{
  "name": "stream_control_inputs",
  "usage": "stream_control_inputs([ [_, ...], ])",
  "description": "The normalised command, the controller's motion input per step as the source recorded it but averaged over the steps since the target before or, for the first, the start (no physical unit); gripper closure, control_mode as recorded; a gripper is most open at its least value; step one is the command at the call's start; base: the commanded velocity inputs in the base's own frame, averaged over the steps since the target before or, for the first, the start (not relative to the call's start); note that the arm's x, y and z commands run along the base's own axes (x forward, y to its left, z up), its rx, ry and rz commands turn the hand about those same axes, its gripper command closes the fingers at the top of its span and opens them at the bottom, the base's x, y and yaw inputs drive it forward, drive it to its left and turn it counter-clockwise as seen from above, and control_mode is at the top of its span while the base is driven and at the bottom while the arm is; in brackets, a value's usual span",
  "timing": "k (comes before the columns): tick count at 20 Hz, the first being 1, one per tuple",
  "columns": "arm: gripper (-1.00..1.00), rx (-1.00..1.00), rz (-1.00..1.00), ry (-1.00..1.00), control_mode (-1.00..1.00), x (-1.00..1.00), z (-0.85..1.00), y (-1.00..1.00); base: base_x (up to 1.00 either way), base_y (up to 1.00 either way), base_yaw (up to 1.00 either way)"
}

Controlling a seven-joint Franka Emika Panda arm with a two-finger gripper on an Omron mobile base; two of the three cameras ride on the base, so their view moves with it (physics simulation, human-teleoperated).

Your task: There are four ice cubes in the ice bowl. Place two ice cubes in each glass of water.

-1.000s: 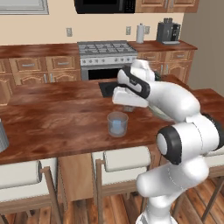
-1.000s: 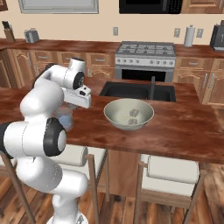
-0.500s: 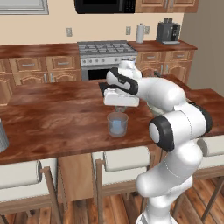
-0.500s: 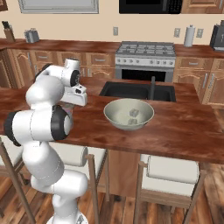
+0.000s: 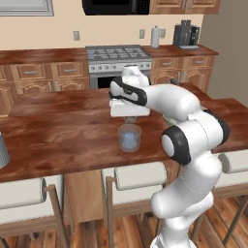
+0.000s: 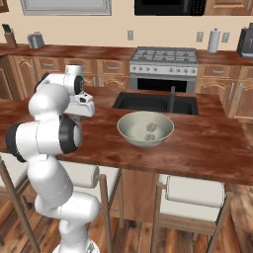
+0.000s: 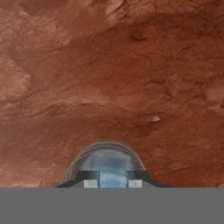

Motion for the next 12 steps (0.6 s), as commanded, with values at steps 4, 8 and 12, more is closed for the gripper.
stream_control_inputs([
  [4, 1.0, 0.0, -0.08, -0.09, -1.0, -0.47, 0.03, -0.18, 0.0, 0.0, 0.0],
  [8, 1.0, 0.0, -0.07, -0.18, -1.0, -0.43, 0.06, -0.11, 0.0, 0.0, 0.0],
  [12, 1.0, 0.0, -0.04, -0.22, -1.0, -0.07, 0.18, 0.0, 0.0, 0.0, 0.0],
])
